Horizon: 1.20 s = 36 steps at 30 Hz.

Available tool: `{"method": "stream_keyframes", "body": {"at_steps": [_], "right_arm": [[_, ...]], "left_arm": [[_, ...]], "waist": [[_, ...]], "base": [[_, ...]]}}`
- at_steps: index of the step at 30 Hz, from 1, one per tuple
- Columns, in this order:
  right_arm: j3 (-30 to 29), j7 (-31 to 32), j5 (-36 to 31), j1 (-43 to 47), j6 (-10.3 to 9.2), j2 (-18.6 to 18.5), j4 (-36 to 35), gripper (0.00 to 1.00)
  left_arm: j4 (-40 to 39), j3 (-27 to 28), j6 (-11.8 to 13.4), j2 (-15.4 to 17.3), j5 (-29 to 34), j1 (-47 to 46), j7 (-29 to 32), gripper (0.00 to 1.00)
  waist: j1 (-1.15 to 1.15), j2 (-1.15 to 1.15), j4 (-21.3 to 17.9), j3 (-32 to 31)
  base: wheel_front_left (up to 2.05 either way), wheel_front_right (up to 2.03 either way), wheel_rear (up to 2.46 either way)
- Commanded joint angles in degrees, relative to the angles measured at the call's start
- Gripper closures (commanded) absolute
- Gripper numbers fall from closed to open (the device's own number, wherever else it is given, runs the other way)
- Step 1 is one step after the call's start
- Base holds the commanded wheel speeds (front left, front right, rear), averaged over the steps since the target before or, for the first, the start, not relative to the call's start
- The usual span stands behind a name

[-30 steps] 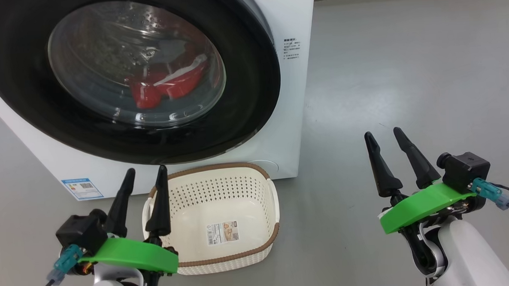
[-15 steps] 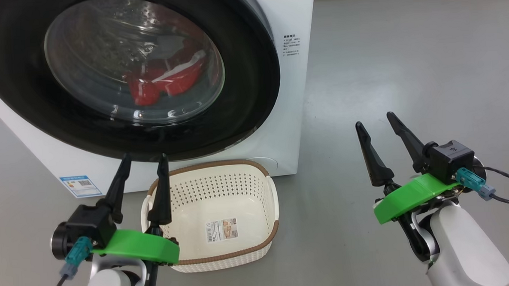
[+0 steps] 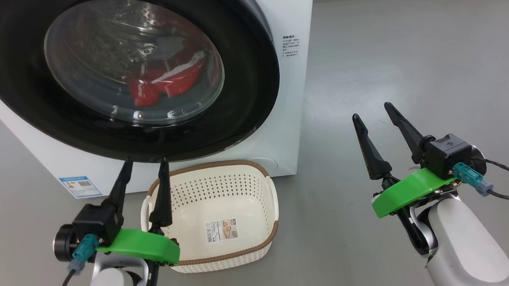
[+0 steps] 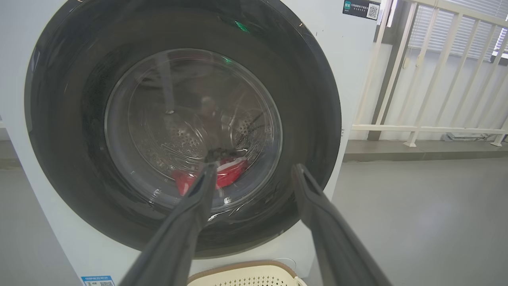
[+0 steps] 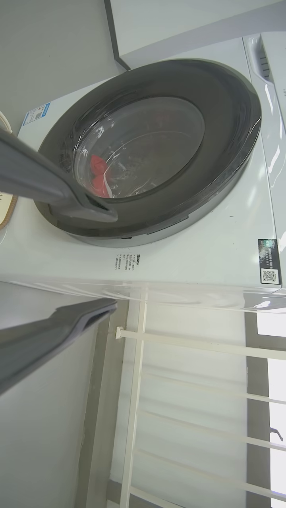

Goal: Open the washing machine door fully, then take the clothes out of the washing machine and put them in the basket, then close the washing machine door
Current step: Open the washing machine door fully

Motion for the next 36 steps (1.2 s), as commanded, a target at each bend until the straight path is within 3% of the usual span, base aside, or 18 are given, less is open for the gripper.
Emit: {"method": "stream_keyframes", "body": {"at_steps": [1, 18, 19, 21, 36], "right_arm": [[1.22, -0.37, -0.60, -1.55, -0.03, 0.17, -1.51, 0.00], [0.37, -0.37, -0.18, -1.84, -0.03, 0.17, -3.08, 0.00], [0.16, -0.37, -0.07, -2.01, -0.03, 0.17, -3.33, 0.49], [-0.06, -0.37, 1.11, -2.44, -0.03, 0.17, -3.92, 1.00], [0.18, -0.37, 12.39, -9.45, -0.03, 0.17, -5.02, 1.00]], "left_arm": [[-0.94, 1.53, 0.55, 1.31, -0.49, -2.43, -0.67, 0.00], [-2.34, 0.66, 0.10, 1.31, -2.12, -2.78, -0.67, 0.00], [-2.58, 0.53, 0.08, 1.31, -2.17, -2.88, -0.67, 0.00], [-3.20, 0.25, 0.01, 1.31, -2.32, -3.10, -0.67, 0.00], [-12.72, -1.06, -0.97, 1.31, -3.49, -4.01, -0.67, 0.00]], "waist": [[0.00, 0.00, 0.01, 0.11], [0.00, 0.00, 0.40, 2.27], [0.00, 0.00, 0.50, 2.63], [0.00, 0.00, 0.76, 3.47], [0.00, 0.00, 3.36, 11.68]], "base": [[0.00, 0.00, 0.00], [0.00, 0.00, 0.00], [0.00, 0.00, 0.00], [0.00, 0.00, 0.00], [0.00, 0.00, 0.00]]}}
